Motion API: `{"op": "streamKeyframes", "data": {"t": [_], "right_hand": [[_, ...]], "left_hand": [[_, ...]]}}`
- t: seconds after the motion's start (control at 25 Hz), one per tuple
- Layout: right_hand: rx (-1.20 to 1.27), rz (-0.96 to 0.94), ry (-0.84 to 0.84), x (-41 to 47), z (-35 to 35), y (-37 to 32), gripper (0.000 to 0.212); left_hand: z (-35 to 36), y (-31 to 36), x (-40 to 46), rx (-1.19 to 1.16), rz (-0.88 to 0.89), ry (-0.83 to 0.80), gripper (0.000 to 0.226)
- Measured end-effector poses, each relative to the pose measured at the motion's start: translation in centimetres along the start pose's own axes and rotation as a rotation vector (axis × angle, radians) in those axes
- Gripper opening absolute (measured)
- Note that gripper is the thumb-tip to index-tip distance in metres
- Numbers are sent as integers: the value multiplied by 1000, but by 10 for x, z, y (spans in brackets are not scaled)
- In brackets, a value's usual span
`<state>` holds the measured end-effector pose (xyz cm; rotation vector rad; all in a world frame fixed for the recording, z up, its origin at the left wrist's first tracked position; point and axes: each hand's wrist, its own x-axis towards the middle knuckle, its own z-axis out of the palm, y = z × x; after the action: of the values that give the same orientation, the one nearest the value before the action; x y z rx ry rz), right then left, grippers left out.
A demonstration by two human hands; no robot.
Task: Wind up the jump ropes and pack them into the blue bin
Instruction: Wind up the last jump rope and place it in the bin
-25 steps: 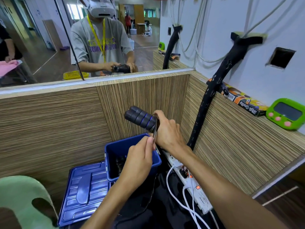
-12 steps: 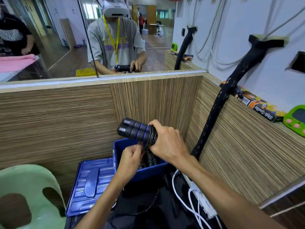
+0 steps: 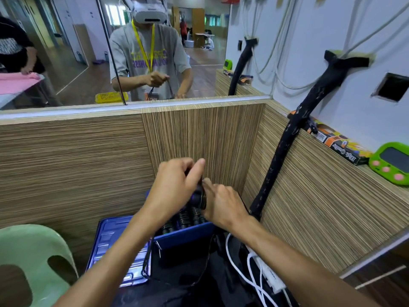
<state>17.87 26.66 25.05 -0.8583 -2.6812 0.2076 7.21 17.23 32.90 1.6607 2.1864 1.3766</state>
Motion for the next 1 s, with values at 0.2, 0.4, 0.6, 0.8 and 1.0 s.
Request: {"op": "streamKeyframes", "data": {"t": [0.2, 0.4, 0.6, 0.8, 1.0], "right_hand": [[-81, -92, -28, -18, 7, -27, 46], [-112, -62, 40, -25, 20, -33, 74], [57, 143, -32, -4, 8, -3, 38], [174, 275, 137, 15, -38, 19, 33], [204, 185, 169, 14, -38, 4, 26]], "left_hand": [[7, -8, 43, 42, -105, 10, 55], [17, -9, 57, 1, -303, -47, 53], [30, 19, 4, 80, -60, -121, 49], [35, -17, -48, -172, -180, -62, 49], [44, -37, -63, -489, -281, -140, 49]]}}
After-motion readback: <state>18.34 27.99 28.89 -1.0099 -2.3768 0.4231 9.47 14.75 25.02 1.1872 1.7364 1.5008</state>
